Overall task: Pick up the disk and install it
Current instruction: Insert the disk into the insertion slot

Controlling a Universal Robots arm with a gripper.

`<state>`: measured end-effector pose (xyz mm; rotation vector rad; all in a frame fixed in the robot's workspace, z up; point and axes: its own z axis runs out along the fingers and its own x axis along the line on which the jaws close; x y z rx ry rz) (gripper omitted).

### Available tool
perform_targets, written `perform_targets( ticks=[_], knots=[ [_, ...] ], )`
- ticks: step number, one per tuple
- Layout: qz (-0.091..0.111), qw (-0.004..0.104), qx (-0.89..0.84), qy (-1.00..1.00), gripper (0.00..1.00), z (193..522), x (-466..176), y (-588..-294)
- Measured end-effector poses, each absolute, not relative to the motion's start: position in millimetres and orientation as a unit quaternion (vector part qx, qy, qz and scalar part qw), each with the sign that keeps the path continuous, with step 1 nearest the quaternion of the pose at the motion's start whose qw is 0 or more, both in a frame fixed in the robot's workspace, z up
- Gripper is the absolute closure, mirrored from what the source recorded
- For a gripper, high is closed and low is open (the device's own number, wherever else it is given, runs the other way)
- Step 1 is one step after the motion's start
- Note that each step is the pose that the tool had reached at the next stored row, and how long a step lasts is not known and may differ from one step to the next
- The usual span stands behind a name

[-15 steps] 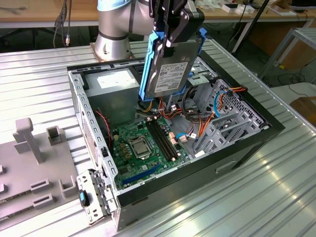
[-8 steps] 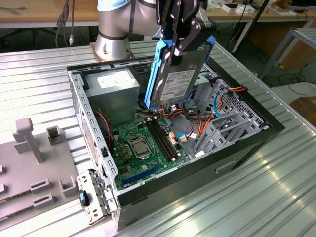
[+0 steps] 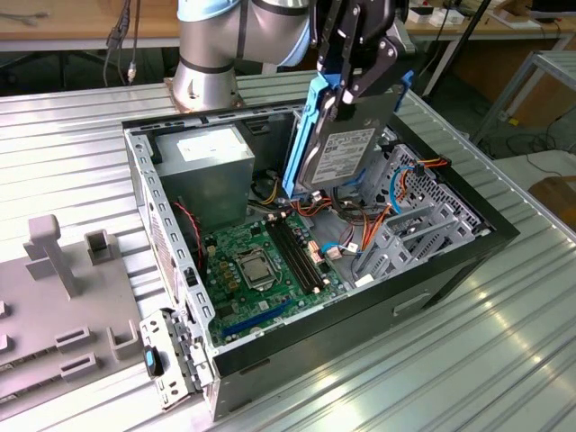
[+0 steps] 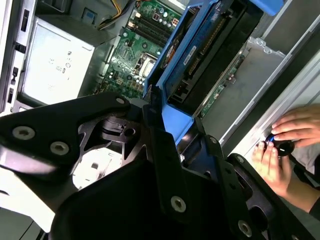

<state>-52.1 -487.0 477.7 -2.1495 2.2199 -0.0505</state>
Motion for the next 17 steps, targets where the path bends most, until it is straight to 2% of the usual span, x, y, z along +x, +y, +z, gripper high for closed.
perform_targets(
  ticks=[6,13,17],
  knots=[
    [-0.015,0.024,-0.694,0.719,0.63,478,-33,-490],
    [-0.015,0.024,-0.693,0.720,0.63,479,-30,-516],
    [-0.016,0.023,-0.693,0.720,0.63,481,-28,-519]
  ],
)
